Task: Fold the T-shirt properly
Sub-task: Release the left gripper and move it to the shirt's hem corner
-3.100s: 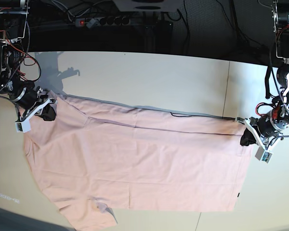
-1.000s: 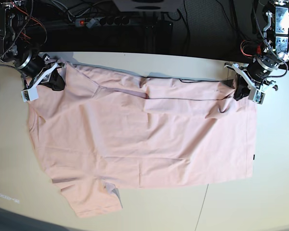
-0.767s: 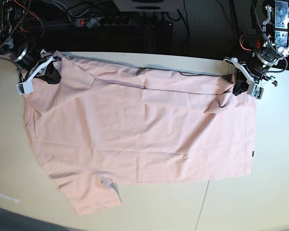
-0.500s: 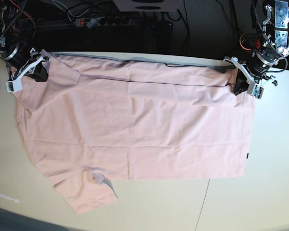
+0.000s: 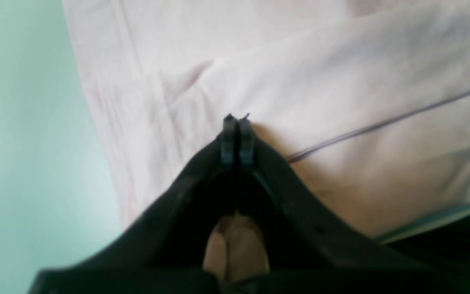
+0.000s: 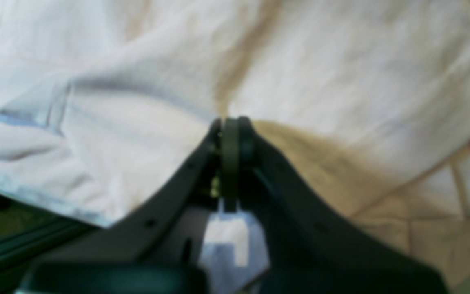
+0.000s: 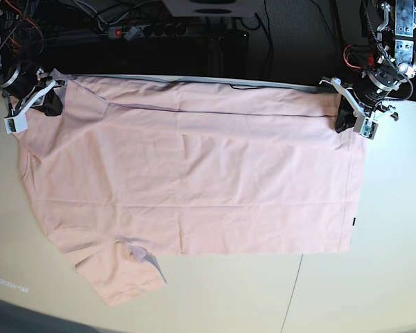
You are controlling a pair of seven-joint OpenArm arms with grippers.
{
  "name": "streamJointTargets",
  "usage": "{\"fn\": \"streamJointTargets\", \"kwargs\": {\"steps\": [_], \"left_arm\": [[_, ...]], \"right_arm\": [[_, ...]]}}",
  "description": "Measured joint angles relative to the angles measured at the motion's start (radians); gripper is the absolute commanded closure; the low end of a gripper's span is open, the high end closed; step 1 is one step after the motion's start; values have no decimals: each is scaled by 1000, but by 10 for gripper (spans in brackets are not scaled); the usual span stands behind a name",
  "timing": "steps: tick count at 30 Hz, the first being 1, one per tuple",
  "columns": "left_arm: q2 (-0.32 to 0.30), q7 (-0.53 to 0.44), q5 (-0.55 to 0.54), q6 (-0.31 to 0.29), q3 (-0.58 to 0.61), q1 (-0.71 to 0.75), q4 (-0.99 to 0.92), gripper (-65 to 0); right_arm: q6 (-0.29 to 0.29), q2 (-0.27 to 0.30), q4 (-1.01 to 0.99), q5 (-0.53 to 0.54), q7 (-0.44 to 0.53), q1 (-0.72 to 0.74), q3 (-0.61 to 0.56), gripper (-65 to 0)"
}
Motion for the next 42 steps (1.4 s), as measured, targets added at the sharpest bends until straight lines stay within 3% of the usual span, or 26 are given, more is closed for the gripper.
{"fn": "streamJointTargets", "kwargs": {"steps": [1, 4, 6, 10, 15, 21, 25, 27, 30, 32, 42], "left_arm": [[0, 13, 3, 1, 1, -11, 4, -19], [3, 71, 21, 8, 6, -53, 23, -165], [2, 114, 32, 11, 6, -75, 44, -197], [-6, 226, 31, 14, 12, -116, 97, -197], [-71, 257, -30, 15, 10, -127, 138, -197], [-78, 231, -116, 15, -94, -130, 158, -198], [-89, 224, -164, 15, -137, -211, 127, -199], [-104, 224, -211, 15, -137, -280, 68, -208], [-107, 223, -250, 14, -136, -403, -76, -311], [-107, 231, -306, 14, -136, -491, -200, -347], [-101, 238, -409, -67, 55, -943, -941, -347]], "right_arm": [[0, 0, -1, 3, 0, 0, 0, 0], [0, 0, -2, 3, 0, 0, 0, 0], [0, 0, -2, 3, 0, 0, 0, 0], [0, 0, -2, 5, 0, 0, 0, 0], [0, 0, -2, 6, 0, 0, 0, 0], [0, 0, -2, 7, -1, 0, 0, 0], [0, 0, -2, 6, 0, 0, 0, 0], [0, 1, -2, 10, 0, 0, 0, 0], [0, 2, -2, 7, 0, 0, 0, 0], [0, 3, -2, -1, 0, 0, 1, 0], [0, 3, -2, -1, -3, 1, 1, 0]]}}
